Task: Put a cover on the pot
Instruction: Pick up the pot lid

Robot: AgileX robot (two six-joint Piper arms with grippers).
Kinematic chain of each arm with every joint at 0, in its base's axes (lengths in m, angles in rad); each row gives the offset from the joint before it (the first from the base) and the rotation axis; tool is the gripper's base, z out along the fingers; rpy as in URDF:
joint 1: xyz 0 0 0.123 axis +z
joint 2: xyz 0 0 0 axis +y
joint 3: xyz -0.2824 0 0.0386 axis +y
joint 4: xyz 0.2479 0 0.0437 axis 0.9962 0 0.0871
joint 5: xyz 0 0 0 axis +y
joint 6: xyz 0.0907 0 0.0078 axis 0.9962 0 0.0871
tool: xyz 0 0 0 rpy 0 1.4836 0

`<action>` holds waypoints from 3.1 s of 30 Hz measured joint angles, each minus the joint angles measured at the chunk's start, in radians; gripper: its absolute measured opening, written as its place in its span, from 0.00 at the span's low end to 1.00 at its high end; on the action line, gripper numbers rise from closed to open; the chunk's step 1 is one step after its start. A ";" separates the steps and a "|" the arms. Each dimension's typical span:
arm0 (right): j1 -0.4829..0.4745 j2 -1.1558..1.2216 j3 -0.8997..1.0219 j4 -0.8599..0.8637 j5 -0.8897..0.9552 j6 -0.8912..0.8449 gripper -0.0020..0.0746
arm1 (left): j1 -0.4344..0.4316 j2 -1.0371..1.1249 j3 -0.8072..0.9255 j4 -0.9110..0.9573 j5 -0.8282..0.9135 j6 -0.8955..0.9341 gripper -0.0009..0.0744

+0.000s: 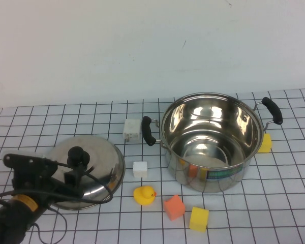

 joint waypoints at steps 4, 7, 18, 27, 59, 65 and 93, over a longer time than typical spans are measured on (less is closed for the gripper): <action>0.000 0.000 0.000 0.000 0.000 0.000 0.04 | 0.000 0.087 -0.054 0.018 0.000 0.009 0.74; 0.000 0.000 0.000 0.000 0.000 0.000 0.04 | 0.000 0.115 -0.078 0.020 0.000 0.015 0.75; 0.000 0.000 0.000 0.000 0.000 0.000 0.04 | 0.000 0.170 -0.188 -0.017 -0.006 0.057 0.76; 0.000 0.000 0.000 0.000 0.000 0.000 0.04 | -0.010 0.232 -0.257 -0.049 -0.007 0.019 0.76; 0.000 0.000 0.000 0.000 0.000 0.000 0.04 | -0.082 0.347 -0.345 -0.202 -0.062 0.002 0.67; 0.000 0.000 0.000 0.000 0.000 0.000 0.04 | -0.082 0.347 -0.345 -0.204 -0.070 -0.005 0.44; 0.000 0.000 0.000 0.000 0.000 0.000 0.04 | -0.084 0.096 -0.343 -0.247 0.012 0.011 0.43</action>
